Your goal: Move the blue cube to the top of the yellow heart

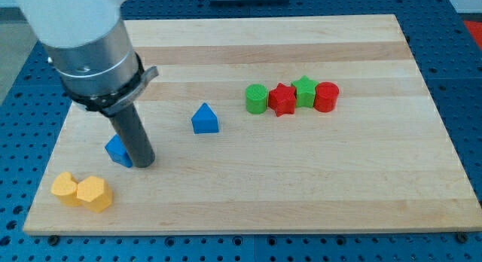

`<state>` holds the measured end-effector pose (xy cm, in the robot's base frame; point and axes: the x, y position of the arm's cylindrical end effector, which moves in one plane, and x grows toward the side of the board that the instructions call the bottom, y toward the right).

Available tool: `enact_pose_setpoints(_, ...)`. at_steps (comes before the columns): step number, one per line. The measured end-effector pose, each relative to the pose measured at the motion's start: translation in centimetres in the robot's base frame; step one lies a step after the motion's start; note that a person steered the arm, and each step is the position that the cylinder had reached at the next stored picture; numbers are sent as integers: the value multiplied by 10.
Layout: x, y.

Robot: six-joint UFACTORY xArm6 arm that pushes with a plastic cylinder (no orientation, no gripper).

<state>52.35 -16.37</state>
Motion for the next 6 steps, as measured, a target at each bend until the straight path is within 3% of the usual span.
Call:
enact_pose_setpoints(2,-36,41)
enact_pose_setpoints(4,-9,-63)
enact_pose_setpoints(5,-5,-89)
enact_pose_setpoints(6,-30,-83)
